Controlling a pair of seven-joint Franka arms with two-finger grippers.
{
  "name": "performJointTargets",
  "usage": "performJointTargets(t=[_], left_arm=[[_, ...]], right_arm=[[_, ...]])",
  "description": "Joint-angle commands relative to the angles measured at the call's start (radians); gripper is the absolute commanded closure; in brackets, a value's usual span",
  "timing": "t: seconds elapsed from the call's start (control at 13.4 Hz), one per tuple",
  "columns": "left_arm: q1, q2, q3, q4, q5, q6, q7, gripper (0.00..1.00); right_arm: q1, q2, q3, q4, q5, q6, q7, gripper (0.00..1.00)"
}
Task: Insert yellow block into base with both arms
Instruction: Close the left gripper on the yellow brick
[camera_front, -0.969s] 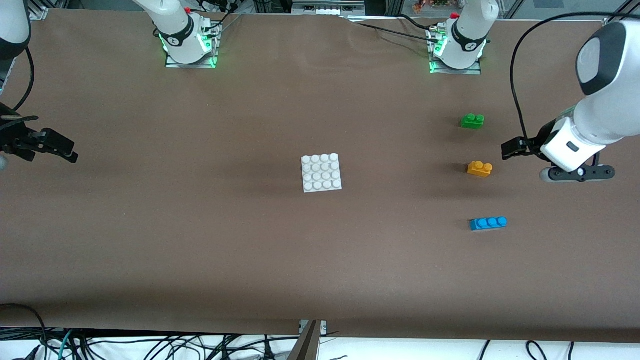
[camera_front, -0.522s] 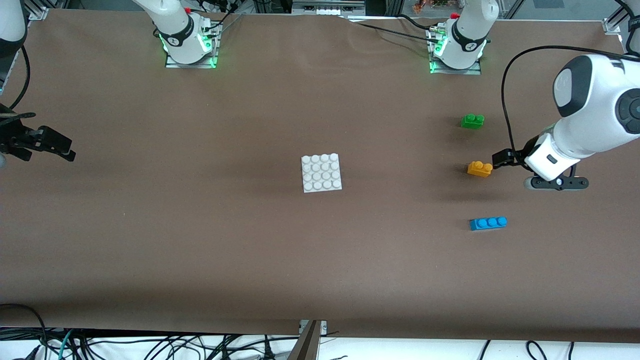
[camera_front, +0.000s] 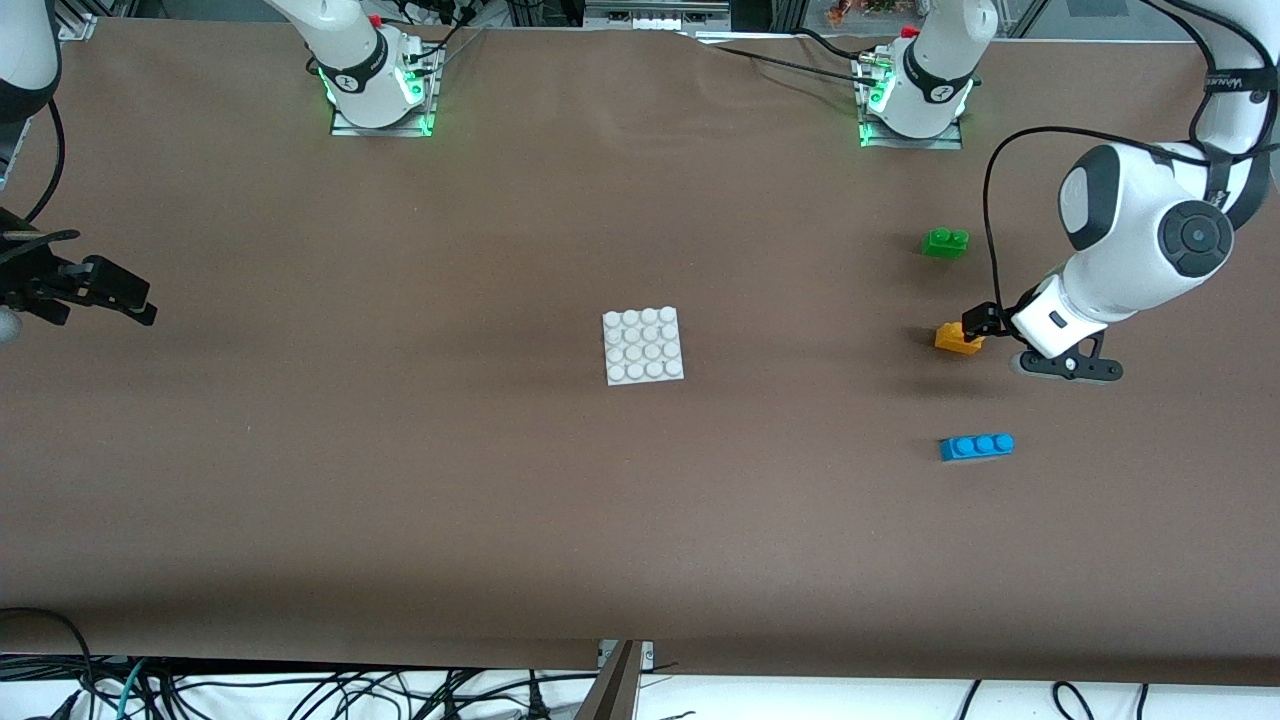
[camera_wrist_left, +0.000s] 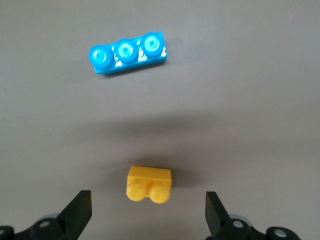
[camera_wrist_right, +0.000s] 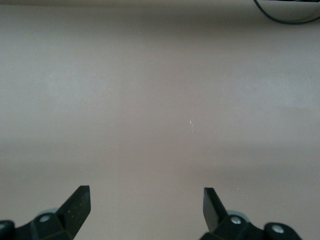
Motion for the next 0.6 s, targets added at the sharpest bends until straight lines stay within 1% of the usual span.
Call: performJointTargets(t=[0.0, 0.22, 0.37, 0.52], left_arm=[[0.016, 0.034, 0.003, -0.029, -0.053, 0.039, 0.071, 0.00], [0.016, 0.087, 0.003, -0.033, -0.054, 0.054, 0.071, 0.00], [0.016, 0.107, 0.003, -0.071, -0.054, 0.119, 0.083, 0.00], [0.016, 0.130, 0.003, -0.085, -0.053, 0.142, 0.083, 0.00]], right_arm=[[-0.008, 0.008, 0.012, 0.026, -0.011, -0.019, -0.012, 0.00], [-0.008, 0.009, 0.012, 0.026, -0.009, -0.016, -0.012, 0.00], [-0.008, 0.014, 0.011, 0.026, -0.011, -0.016, -0.012, 0.00], [-0.008, 0.022, 0.011, 0.034, -0.011, -0.016, -0.012, 0.00]])
